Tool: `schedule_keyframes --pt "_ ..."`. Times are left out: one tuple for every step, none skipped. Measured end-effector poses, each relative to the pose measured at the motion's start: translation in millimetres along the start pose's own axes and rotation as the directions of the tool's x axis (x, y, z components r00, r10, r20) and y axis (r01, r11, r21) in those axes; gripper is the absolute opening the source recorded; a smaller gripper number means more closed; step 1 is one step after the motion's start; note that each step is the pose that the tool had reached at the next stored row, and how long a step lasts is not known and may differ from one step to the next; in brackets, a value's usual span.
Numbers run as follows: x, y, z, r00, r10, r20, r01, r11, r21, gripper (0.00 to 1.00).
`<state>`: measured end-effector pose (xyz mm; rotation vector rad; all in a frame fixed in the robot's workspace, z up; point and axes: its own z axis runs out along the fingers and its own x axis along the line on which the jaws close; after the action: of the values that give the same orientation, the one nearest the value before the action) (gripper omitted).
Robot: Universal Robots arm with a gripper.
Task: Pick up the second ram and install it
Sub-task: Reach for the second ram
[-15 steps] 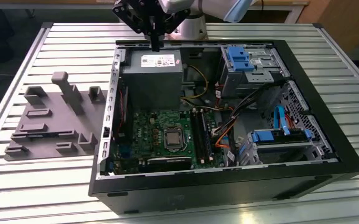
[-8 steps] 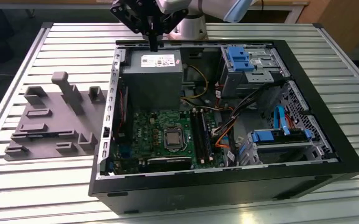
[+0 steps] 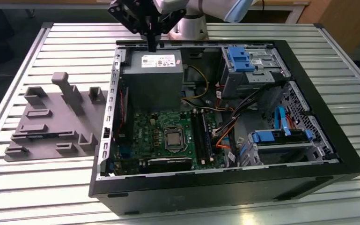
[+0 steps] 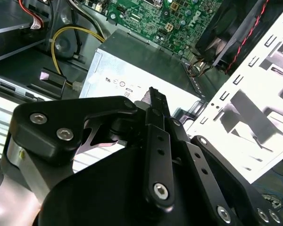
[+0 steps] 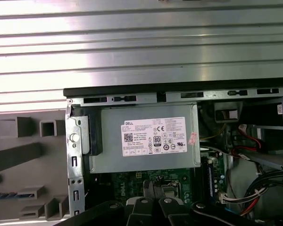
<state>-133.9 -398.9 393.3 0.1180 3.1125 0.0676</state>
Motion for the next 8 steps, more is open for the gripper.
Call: schedule_keyframes --pt "0.5 -0.1 0.0 1.0 0.0 0.0 0.0 1.0 0.0 0.11" --pt "1.0 -0.1 0.0 1.0 0.0 0.0 0.0 1.0 0.0 0.11" --pt "1.6 -0.1 -0.1 1.0 0.0 0.0 0.0 1.0 0.0 0.11" --pt "2.2 -0.2 -0.1 1.0 0.0 0.0 0.0 1.0 0.0 0.11" --pt "2.8 -0.2 -0.1 1.0 0.0 0.0 0.0 1.0 0.0 0.11" --pt "3.4 -0.3 -0.1 1.0 0.0 0.0 0.0 1.0 0.0 0.11" --pt "4.0 -0.3 -0.1 1.0 0.0 0.0 0.0 1.0 0.0 0.11" --pt "4.6 -0.4 -0.1 1.0 0.0 0.0 0.0 1.0 0.0 0.11"
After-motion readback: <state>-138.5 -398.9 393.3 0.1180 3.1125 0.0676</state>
